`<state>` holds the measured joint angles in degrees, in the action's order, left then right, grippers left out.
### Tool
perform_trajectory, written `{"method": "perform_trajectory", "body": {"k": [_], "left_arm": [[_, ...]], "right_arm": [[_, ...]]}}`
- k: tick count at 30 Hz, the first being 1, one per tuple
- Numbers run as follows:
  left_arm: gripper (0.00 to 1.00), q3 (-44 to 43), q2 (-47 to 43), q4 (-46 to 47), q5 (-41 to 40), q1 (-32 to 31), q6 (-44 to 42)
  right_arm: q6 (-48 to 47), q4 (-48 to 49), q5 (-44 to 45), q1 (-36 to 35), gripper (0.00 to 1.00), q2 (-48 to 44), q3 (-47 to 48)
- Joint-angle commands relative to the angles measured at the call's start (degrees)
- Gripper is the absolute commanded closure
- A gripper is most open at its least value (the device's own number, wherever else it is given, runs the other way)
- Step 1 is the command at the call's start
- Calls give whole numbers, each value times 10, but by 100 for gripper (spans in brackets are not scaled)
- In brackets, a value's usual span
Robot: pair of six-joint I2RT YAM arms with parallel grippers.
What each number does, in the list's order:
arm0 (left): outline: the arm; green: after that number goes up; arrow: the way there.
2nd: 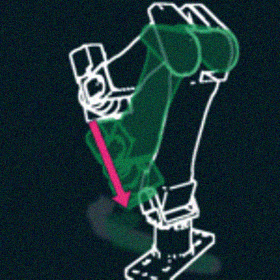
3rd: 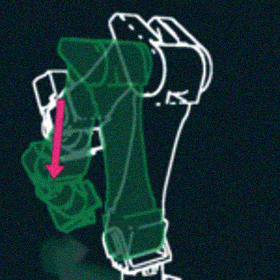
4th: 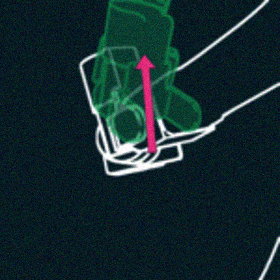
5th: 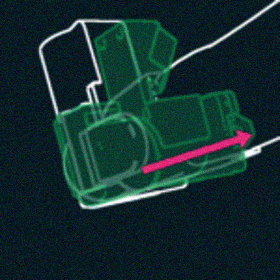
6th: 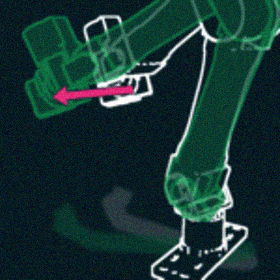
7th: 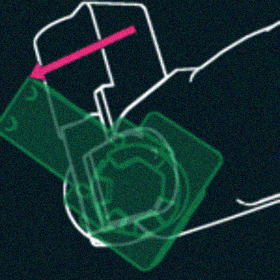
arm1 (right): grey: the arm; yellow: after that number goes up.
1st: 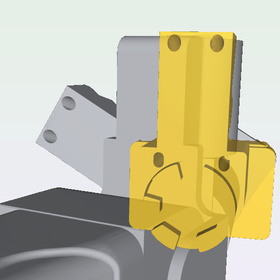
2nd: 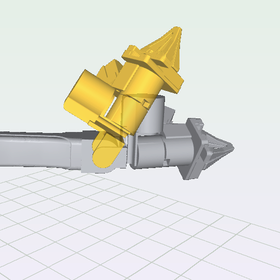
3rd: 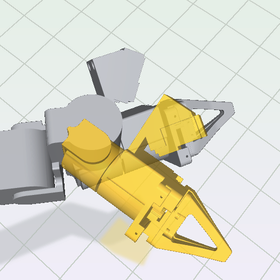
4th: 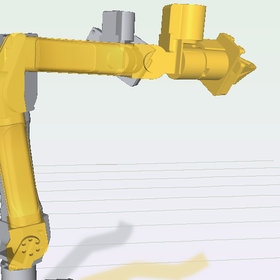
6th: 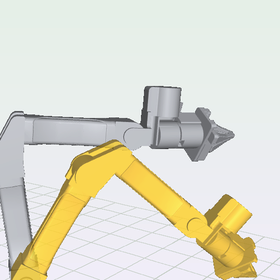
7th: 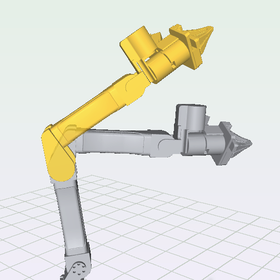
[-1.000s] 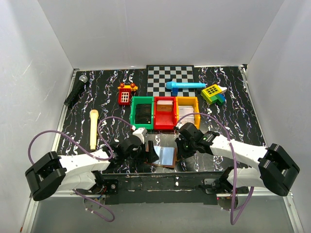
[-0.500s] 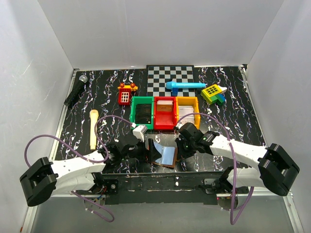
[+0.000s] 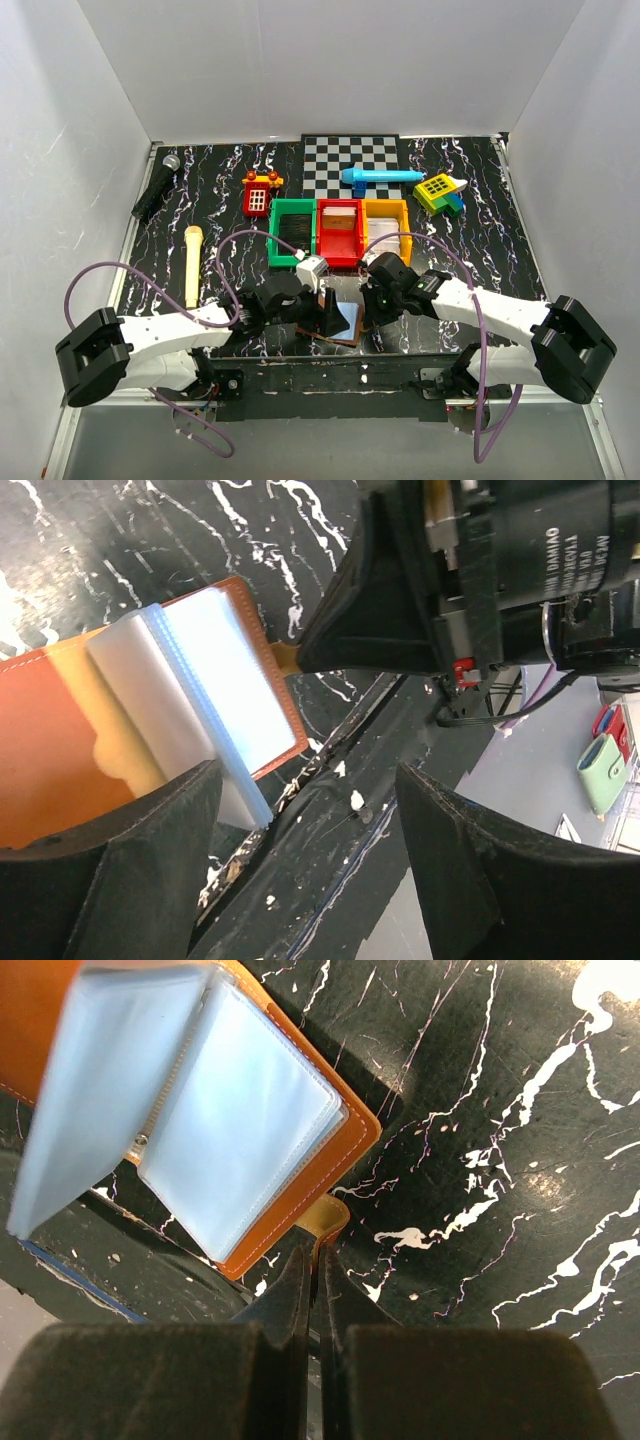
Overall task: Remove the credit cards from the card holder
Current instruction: Remove the credit card from the card holder.
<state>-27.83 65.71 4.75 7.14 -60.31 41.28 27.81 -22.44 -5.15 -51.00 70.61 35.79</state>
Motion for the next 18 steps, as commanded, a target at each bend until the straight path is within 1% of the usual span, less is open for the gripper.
{"method": "perform_trajectory", "body": {"k": [1, 11, 18], "left_arm": [[31, -38, 19, 5, 17, -13, -30], [33, -56, 75, -7, 19, -16, -34], [33, -48, 58, -38, -34, -16, -22]], "right_arm": [[-7, 13, -3, 2, 99, -7, -2], [-9, 13, 0, 13, 99, -14, -17], [-11, 13, -2, 21, 99, -21, -27]]}}
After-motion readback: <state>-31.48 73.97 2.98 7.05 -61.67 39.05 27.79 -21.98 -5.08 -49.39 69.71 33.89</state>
